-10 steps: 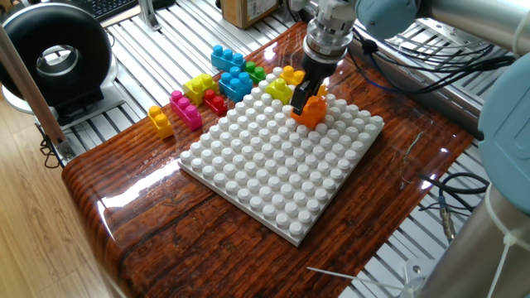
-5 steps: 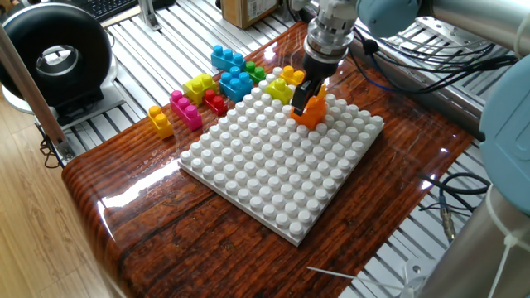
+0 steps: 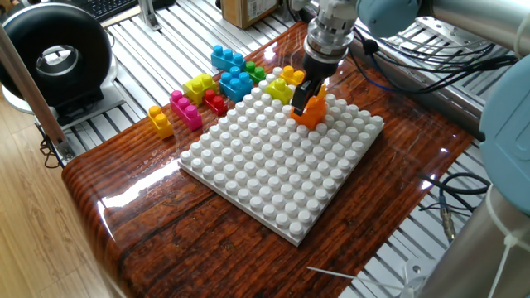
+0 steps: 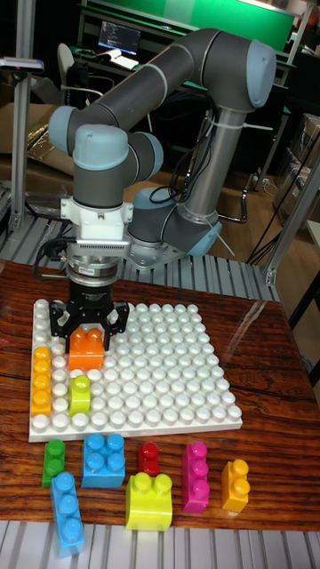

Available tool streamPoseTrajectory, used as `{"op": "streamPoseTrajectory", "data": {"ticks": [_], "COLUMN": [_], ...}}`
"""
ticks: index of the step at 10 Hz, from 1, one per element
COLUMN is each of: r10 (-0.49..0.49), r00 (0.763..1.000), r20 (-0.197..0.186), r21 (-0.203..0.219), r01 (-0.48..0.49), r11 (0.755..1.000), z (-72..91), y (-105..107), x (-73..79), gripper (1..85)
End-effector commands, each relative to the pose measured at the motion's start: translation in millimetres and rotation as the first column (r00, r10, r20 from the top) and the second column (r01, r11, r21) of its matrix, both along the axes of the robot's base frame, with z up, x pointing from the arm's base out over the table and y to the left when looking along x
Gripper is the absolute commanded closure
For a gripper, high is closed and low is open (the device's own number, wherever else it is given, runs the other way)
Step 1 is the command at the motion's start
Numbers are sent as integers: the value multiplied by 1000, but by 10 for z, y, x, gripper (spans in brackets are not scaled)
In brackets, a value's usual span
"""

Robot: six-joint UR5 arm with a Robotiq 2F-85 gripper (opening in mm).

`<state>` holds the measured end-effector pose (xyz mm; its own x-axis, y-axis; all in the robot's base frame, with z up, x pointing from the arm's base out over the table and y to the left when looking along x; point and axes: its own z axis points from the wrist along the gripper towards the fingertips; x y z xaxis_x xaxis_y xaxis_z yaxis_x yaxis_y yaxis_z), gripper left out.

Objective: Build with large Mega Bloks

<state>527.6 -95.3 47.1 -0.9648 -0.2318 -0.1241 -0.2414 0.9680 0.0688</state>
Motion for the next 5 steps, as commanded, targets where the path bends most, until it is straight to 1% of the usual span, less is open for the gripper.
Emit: {"op": "streamPoseTrajectory", "data": {"ticks": [1, 2, 4, 5], "r10": [-11, -11, -25, -28], "r00": [1000, 1000, 1000, 999], "r20": [9, 10, 13, 30], "r21": [15, 15, 12, 2], "r01": [11, 11, 25, 28], "r11": [1000, 1000, 1000, 1000], "z": [1, -2, -7, -9], "y": [14, 14, 0, -35], "x": [-26, -33, -29, 18], "gripper": [197, 200, 237, 260]}}
